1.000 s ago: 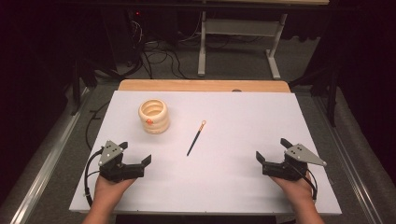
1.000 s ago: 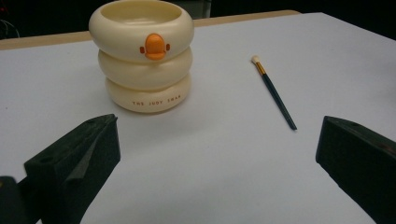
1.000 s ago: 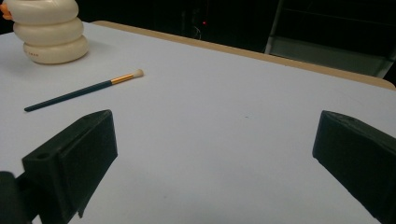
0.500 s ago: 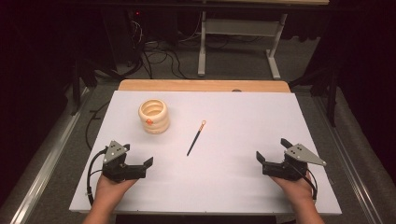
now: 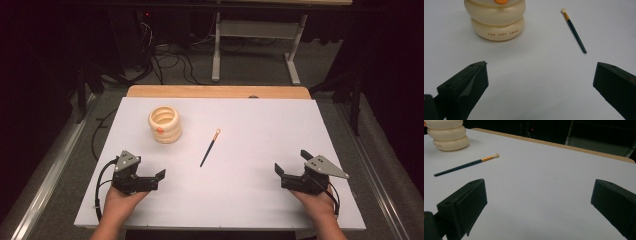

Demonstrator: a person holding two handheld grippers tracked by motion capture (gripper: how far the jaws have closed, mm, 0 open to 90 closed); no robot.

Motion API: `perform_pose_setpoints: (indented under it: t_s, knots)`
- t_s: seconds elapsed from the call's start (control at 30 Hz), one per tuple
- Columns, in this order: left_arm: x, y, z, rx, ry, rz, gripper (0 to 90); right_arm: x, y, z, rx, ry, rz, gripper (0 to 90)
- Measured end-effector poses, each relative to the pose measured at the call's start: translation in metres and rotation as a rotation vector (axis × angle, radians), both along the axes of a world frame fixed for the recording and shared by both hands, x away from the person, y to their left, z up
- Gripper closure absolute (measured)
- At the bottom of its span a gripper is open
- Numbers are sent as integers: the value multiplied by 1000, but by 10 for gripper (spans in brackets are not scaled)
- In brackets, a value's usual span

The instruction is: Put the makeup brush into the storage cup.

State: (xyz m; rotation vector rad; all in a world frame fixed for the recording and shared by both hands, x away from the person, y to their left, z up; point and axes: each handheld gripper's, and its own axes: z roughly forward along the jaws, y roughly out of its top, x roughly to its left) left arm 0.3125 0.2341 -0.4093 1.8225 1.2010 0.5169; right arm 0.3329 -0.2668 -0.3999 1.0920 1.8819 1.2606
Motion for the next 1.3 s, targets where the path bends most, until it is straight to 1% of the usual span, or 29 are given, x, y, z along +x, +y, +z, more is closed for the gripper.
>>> perform_pose_setpoints:
  t_s: [0.03, 0.07, 0.1, 0.13, 0.17, 0.2, 0.23, 0.27, 0.3, 0.33, 0.37, 0.4, 0.43, 0.47, 0.53, 0.57, 0.73, 0.77, 0.83, 0.93, 1.0, 1.07, 1.1, 1.13, 1.17, 1.2, 1.23, 1.27, 1.3]
  knots:
    - [0, 0, 0, 14, 6, 8, 6, 0, -1, 0, 8, -2, 0, 22]
    - [0, 1, 1, 12, 11, 16, 6, -1, 0, 1, 17, 1, -5, 23]
    - [0, 1, 1, 12, 11, 16, 7, -1, 0, 1, 17, 1, -5, 23]
    - [0, 1, 3, 8, 17, 30, 7, -1, 2, 1, 3, -4, -5, 23]
    - [1, 2, 7, -6, 31, 50, 7, -2, 5, -1, -15, -5, 16, 25]
    - [1, 2, 7, -6, 31, 50, 7, -2, 5, -1, -15, -5, 16, 25]
    - [3, 2, 13, -23, 62, 69, 7, -2, 5, -3, -2, 4, 41, 29]
    - [3, 2, 13, -23, 62, 69, 7, -2, 5, -3, -2, 4, 41, 29]
    - [7, 0, 17, -39, 76, 71, 8, -1, 4, -6, 2, 18, 52, 29]
    - [7, 0, 17, -39, 76, 71, 8, -1, 4, -6, 2, 18, 52, 29]
    - [10, -3, 19, -23, 88, 66, 8, 3, 2, -7, -1, 20, 48, 29]
    - [10, -5, 19, -12, 88, 63, 8, 5, 1, -7, 9, 28, 49, 25]
    - [10, -5, 19, -12, 88, 63, 8, 7, 1, -6, 18, 38, 48, 20]
    - [10, -6, 18, 7, 91, 59, 8, 7, 1, -6, 18, 38, 48, 20]
    - [8, -7, 16, 9, 94, 57, 11, 8, -1, -7, -20, 42, 45, 20]
    - [6, -7, 14, 9, 93, 59, 16, 8, -1, -7, -10, 49, 42, 16]
    - [2, -4, 7, 22, 105, 41, 16, 2, 2, -3, -8, 39, 22, 16]
    - [2, -4, 5, 31, 111, 35, 16, 1, 3, -2, -22, 25, 25, 16]
    - [2, -4, 3, 43, 123, 32, 16, 2, 4, -2, -32, 26, 11, 16]
    - [4, -8, 3, 59, 136, 36, 16, 2, 5, -3, -47, 27, 13, 18]
    - [8, -15, 3, 107, 161, 40, 16, 1, 3, -5, -69, 39, 7, 22]
    - [12, -19, 3, 143, 186, 60, 13, 1, 1, -6, -69, 44, -3, 22]
    - [15, -19, 3, 136, 215, 79, 10, 2, 0, -6, -70, 45, -6, 23]
    - [15, -19, 3, 136, 215, 79, 10, 2, 0, -6, -70, 45, -6, 23]
    - [18, -21, 4, 123, 235, 93, 11, 3, -1, -8, -66, 50, 9, 23]
    - [18, -21, 4, 123, 235, 93, 11, 3, -1, -8, -66, 50, 9, 23]
    - [24, -23, 7, 116, 259, 87, 11, 3, -2, -9, -71, 57, 22, 23]
    - [24, -23, 7, 116, 259, 87, 12, 4, -3, -10, -76, 55, 30, 23]
    - [27, -25, 8, 120, 271, 78, 13, 4, -3, -9, -73, 59, 30, 22]
